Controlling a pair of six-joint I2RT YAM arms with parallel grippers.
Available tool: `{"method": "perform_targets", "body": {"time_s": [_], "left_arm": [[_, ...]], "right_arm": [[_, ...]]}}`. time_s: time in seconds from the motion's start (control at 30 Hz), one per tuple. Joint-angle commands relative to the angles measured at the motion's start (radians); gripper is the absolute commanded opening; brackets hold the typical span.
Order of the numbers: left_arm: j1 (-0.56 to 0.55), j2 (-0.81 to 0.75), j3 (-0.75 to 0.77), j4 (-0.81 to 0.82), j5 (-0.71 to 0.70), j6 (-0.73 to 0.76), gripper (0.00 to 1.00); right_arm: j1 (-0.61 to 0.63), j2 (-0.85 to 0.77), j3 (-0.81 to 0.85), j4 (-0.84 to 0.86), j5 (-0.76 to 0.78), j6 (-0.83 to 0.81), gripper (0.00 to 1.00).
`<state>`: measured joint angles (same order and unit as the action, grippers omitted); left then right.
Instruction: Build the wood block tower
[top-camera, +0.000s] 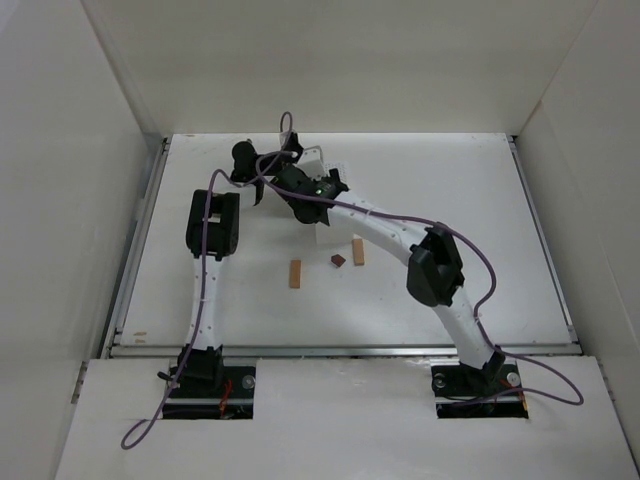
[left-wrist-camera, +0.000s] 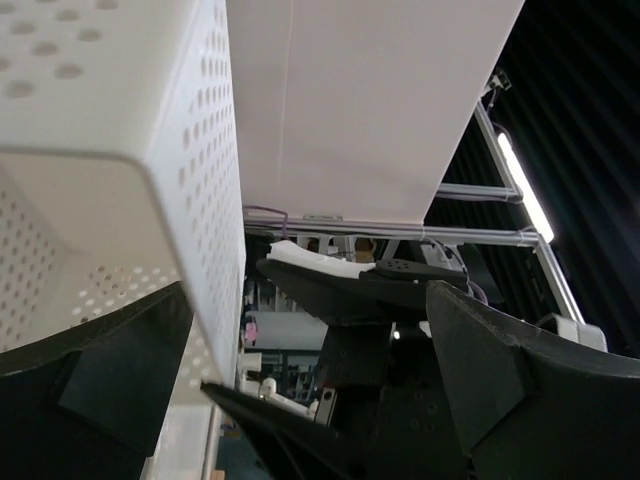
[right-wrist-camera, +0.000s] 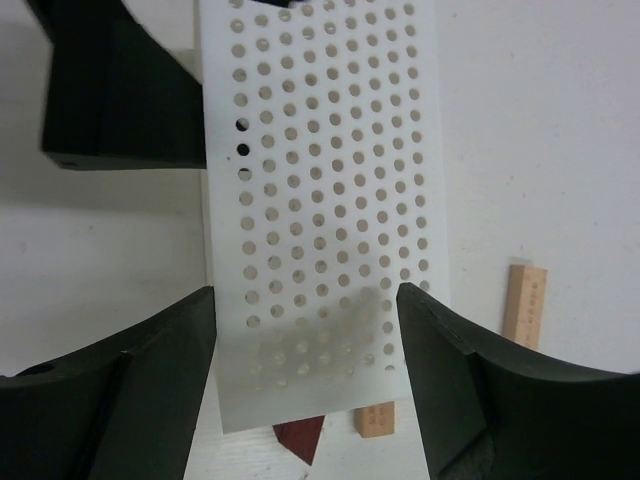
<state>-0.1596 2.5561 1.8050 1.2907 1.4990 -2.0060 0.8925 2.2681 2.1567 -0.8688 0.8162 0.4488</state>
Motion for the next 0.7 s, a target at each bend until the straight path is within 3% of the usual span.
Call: {"method": "perform_targets", "body": {"time_s": [0.0, 0.33, 0.67], "left_arm": [[0.012, -0.05, -0.025, 0.772, 0.225, -0.056, 1.0], [0.022, -0.056, -0.061, 0.772, 0.225, -0.046, 1.0], [0.051, -0.097, -0.108, 0.772, 0.225, -0.037, 1.0]], "right_arm": [[-0.023, -0.009, -0.018, -0.042, 0.063, 0.027, 0.76], [-0.099, -0.062, -0.097, -0.033, 0.081, 0.018, 0.74], [-0.109, -0.012, -0.1, 0.001, 0.15, -0.094, 0.64]]}}
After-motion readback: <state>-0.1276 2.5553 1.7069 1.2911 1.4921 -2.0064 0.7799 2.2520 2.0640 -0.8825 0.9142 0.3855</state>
